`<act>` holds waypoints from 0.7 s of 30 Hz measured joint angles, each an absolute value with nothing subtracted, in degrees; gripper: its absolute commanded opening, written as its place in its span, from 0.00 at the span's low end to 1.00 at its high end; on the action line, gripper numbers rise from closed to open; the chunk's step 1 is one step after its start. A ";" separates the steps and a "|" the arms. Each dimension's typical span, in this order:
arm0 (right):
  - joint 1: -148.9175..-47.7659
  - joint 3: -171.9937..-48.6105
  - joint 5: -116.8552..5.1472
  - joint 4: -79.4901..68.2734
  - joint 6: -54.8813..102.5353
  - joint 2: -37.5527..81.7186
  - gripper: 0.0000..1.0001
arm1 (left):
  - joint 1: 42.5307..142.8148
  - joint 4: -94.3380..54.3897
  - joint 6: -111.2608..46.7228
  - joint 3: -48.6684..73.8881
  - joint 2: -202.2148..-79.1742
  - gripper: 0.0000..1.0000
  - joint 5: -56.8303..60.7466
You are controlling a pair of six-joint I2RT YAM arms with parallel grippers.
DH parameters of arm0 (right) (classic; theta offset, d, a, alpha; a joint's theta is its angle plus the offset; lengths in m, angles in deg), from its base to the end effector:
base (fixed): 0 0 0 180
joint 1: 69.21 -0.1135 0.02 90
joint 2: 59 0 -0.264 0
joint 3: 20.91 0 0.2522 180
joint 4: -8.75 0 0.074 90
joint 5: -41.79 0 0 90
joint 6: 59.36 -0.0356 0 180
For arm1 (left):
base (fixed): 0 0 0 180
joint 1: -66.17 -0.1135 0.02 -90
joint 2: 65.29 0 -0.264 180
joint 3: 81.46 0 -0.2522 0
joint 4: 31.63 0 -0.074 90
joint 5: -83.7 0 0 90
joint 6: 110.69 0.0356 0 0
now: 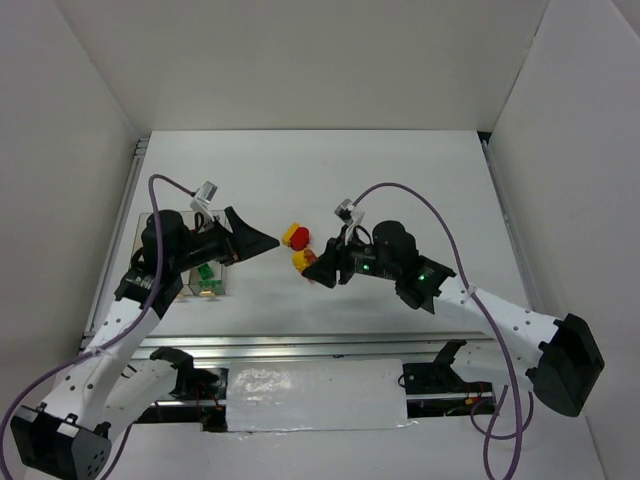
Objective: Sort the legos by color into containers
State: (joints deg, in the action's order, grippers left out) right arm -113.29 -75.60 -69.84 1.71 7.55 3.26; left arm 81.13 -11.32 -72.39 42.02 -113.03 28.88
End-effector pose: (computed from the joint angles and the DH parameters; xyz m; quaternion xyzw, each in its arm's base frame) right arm 0.1710 0.1839 0.2869 -0.2544 0.7433 0.4559 0.4182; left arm 0.1809 -0.0696 0.3268 -0.0513 0.7610 -0.5269 0.3751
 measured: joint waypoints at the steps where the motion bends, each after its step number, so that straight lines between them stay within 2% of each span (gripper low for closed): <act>1: -114.69 -75.79 -69.38 1.69 7.62 3.28 0.00 | 82.27 -12.13 -73.70 41.97 -112.66 0.99 28.44; 13: -123.45 -86.06 -58.08 -1.24 10.15 8.94 0.00 | 91.93 -8.11 -76.48 41.14 -113.65 0.99 17.51; 15: -123.91 -86.92 -56.86 -1.68 10.59 9.86 0.00 | 92.59 -7.39 -76.37 40.66 -114.52 0.96 16.44; 18: -124.55 -87.14 -55.57 -2.49 10.89 10.04 0.00 | 92.81 -7.08 -76.37 40.40 -115.72 0.77 15.70; 19: -124.72 -87.18 -54.98 -2.69 11.03 10.06 0.00 | 92.89 -7.08 -76.41 40.40 -115.88 0.67 15.61; 20: -124.85 -87.20 -54.58 -2.93 11.03 10.12 0.01 | 92.92 -7.35 -76.48 40.40 -116.01 0.38 15.63; 21: -124.94 -87.20 -54.06 -3.19 11.09 10.37 0.01 | 92.98 -7.87 -76.83 40.38 -116.05 0.20 15.87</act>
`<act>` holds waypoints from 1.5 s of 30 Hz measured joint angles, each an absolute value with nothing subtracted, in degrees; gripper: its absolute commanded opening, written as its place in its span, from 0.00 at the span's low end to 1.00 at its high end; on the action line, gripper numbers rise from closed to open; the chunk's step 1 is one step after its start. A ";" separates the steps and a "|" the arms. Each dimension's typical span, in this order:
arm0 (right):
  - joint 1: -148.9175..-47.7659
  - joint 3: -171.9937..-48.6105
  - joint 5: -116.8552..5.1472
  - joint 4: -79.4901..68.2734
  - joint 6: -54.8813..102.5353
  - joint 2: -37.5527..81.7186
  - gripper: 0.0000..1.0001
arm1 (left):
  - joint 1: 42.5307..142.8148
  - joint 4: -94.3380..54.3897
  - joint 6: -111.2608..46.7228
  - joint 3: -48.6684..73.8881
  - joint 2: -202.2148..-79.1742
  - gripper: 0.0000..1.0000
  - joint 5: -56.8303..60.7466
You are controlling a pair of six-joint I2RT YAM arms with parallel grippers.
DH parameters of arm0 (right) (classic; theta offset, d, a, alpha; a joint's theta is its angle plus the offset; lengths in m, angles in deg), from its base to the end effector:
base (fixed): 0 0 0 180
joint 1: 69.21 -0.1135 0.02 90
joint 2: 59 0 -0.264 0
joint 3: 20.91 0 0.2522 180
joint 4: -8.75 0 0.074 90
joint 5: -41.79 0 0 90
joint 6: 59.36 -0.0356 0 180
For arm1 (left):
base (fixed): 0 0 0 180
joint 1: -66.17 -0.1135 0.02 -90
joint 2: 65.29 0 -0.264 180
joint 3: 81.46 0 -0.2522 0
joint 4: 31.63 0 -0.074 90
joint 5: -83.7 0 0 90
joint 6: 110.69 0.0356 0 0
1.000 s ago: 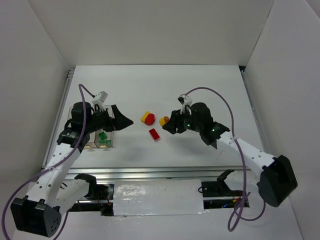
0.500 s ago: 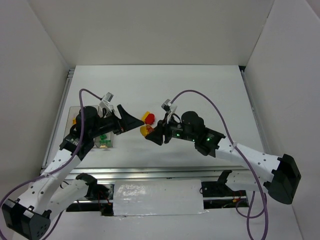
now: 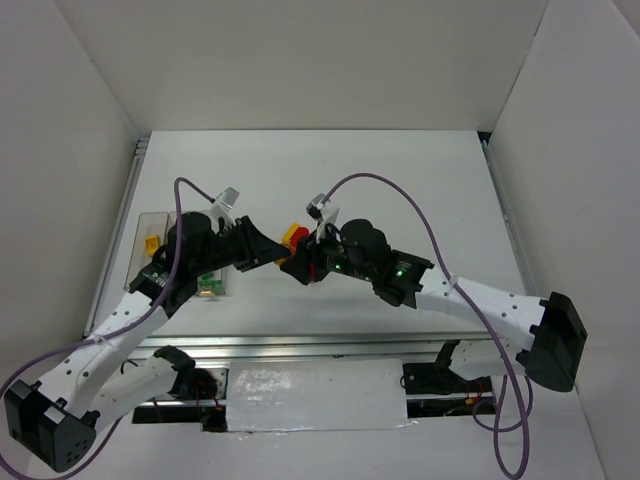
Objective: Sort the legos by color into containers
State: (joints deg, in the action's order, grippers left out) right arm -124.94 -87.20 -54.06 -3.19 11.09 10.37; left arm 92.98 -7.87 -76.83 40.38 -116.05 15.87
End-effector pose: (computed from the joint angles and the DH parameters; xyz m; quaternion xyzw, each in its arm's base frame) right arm 0.1572 0.2371 0.3187 -0.2756 0.7436 0.4033 0.4566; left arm 0.1776 -0.1048 0.3203 -0.0874 0.7892 -0.5048 0.3387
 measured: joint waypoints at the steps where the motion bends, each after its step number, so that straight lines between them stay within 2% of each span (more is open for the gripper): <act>1: -125.00 -87.24 -53.43 -3.49 11.42 10.76 0.02 | 93.26 -8.57 -76.89 40.25 -116.12 0.01 15.59; 4: -125.33 -87.64 -52.16 -3.56 11.64 11.90 0.05 | 93.33 -7.74 -76.19 40.09 -116.95 0.00 14.87; 5: -125.33 -87.70 -52.07 -3.58 11.62 12.18 0.21 | 93.33 -7.56 -75.95 39.96 -117.25 0.00 14.65; 6: -125.33 -87.73 -52.01 -3.56 11.59 12.44 0.50 | 93.33 -7.11 -75.21 39.59 -117.69 0.00 14.47; 7: -125.33 -87.73 -51.87 -3.52 11.59 12.64 0.99 | 93.33 -6.67 -74.51 39.20 -118.02 0.00 14.10; 11: -125.22 -87.57 -50.63 -2.66 10.50 12.55 1.00 | 93.09 0.41 -68.68 33.56 -119.99 0.00 7.76; 15: -123.52 -84.49 -49.86 -1.50 9.50 9.73 1.00 | 89.72 7.71 -60.20 25.49 -122.91 0.00 -7.87; 21: -118.36 -78.87 -48.95 -1.57 8.36 4.09 1.00 | 73.00 6.95 -49.14 27.02 -123.48 0.00 -29.48; 26: -113.90 -76.19 -51.17 -0.48 7.77 3.37 1.00 | 56.39 1.77 -43.34 28.68 -127.74 0.00 -34.12; 29: -111.78 -74.11 -53.75 0.13 6.98 3.37 1.00 | 52.41 -0.99 -40.33 26.85 -134.48 0.00 -36.02; 31: -111.02 -73.41 -55.48 0.13 6.44 3.37 1.00 | 51.52 -2.87 -38.97 26.74 -138.78 0.04 -36.02; 32: -110.99 -73.32 -56.29 0.27 6.35 3.37 1.00 | 50.99 -3.37 -38.62 26.87 -140.40 0.10 -35.56; 34: -110.97 -73.32 -57.91 0.75 6.11 3.17 1.00 | 50.27 -5.18 -38.49 28.18 -142.30 0.16 -34.03; 35: -110.97 -73.32 -58.50 1.03 6.02 3.02 1.00 | 50.05 -6.08 -38.47 29.32 -142.61 0.23 -33.44; 43: -110.95 -72.82 -60.97 2.25 5.78 -0.65 1.00 | 49.46 -9.82 -37.07 32.70 -145.89 0.43 -31.82; 45: -110.95 -72.73 -61.01 2.30 5.74 -1.22 1.00 | 49.44 -10.19 -37.03 32.68 -147.22 0.51 -31.01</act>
State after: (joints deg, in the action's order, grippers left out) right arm -110.95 -72.73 -61.01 2.30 5.74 -1.22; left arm 49.44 -10.19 -37.03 32.68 -147.22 -31.01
